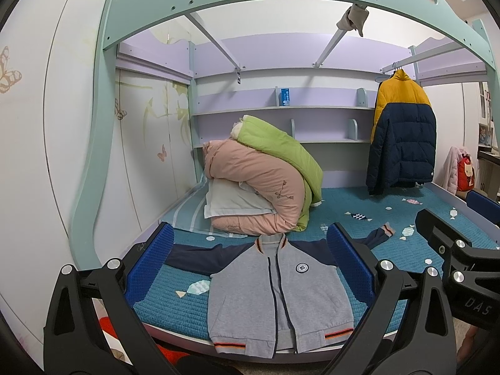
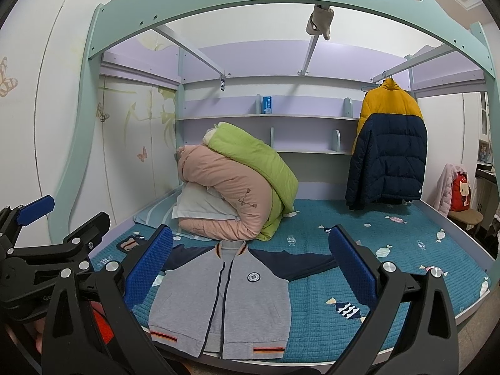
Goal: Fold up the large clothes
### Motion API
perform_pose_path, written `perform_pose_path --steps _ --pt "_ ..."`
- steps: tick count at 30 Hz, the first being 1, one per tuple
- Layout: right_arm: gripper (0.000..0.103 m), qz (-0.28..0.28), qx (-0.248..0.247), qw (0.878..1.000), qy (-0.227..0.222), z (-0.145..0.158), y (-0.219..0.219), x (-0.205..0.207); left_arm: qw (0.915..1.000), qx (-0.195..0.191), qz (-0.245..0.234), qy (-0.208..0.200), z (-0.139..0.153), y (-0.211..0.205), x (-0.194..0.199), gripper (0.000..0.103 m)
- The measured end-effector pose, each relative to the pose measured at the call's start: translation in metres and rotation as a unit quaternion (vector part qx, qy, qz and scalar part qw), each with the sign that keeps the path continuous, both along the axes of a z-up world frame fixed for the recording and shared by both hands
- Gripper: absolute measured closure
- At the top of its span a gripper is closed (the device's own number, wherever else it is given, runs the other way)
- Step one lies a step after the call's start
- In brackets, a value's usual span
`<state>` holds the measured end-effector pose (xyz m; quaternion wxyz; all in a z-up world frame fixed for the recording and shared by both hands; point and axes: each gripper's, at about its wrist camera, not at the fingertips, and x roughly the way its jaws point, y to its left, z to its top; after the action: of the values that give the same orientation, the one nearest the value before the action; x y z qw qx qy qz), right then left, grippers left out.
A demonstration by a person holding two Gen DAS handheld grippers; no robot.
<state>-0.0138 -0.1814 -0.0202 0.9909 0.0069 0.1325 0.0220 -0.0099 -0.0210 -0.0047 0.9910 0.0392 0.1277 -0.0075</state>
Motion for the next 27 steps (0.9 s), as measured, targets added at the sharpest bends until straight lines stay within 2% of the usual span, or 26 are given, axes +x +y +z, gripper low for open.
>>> perform_pose_path --steps 14,27 --pt "0.007 0.001 0.003 1.0 0.011 -0.006 0.007 0.013 0.9999 0.001 -0.001 0.012 -0.009 0.001 0.008 0.005" --pt "0.007 0.0 0.008 0.999 0.034 -0.023 0.007 0.038 0.9992 0.005 0.001 0.041 -0.021 0.002 0.037 0.005"
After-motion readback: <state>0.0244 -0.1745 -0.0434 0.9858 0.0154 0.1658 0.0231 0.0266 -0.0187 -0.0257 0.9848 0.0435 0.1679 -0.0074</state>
